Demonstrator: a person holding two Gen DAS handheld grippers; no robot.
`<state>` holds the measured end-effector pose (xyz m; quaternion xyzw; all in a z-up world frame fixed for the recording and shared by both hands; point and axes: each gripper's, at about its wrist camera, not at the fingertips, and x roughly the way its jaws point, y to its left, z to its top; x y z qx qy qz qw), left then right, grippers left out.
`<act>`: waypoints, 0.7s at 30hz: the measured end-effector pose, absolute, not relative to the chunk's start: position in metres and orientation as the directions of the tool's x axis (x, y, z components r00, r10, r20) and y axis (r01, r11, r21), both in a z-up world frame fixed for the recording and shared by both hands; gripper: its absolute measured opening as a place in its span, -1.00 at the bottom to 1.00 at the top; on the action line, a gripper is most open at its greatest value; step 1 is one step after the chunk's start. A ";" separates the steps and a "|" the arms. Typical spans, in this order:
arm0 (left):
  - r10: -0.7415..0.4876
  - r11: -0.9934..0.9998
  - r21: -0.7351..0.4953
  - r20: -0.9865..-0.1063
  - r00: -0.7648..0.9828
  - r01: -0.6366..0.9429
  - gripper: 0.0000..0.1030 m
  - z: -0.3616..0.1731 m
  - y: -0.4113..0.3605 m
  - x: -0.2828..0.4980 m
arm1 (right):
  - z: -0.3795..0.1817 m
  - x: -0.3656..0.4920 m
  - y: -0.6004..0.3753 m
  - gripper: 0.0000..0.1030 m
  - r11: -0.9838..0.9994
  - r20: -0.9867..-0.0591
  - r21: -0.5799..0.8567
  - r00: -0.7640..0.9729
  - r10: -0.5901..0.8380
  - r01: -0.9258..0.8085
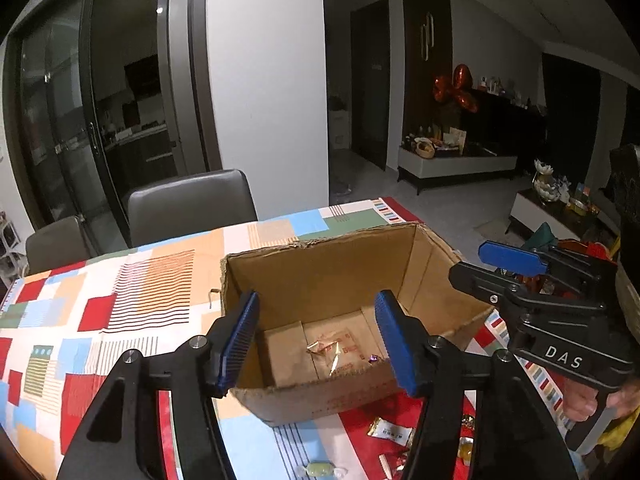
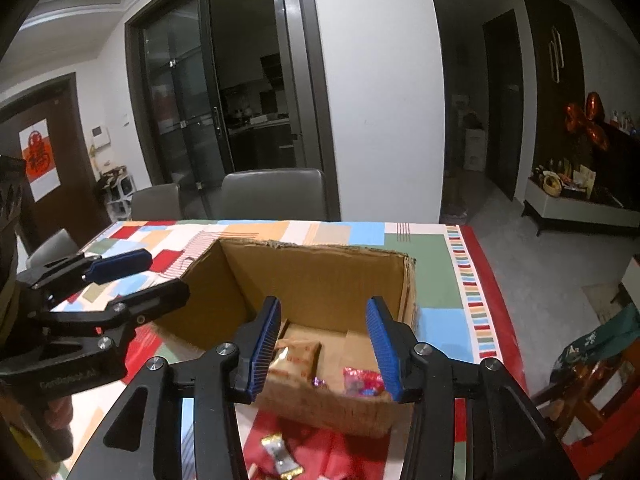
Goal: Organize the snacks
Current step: 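Carry both candies over the box and open both tools to release them, then move both tools back toward the snacks beside the box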
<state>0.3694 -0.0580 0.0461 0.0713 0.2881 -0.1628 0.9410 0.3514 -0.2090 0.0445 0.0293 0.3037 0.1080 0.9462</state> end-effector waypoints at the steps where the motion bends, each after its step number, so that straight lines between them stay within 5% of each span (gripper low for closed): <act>1: -0.264 0.937 0.045 -0.560 0.786 0.347 0.15 0.047 -0.057 0.366 | 0.045 0.348 -0.209 -0.11 0.975 -0.567 0.116 0.794 0.220 -0.187; 21: -0.331 0.893 0.121 -0.476 0.815 0.434 0.15 0.055 -0.061 0.286 | 0.057 0.274 -0.217 -0.11 0.981 -0.529 0.095 0.827 0.191 -0.167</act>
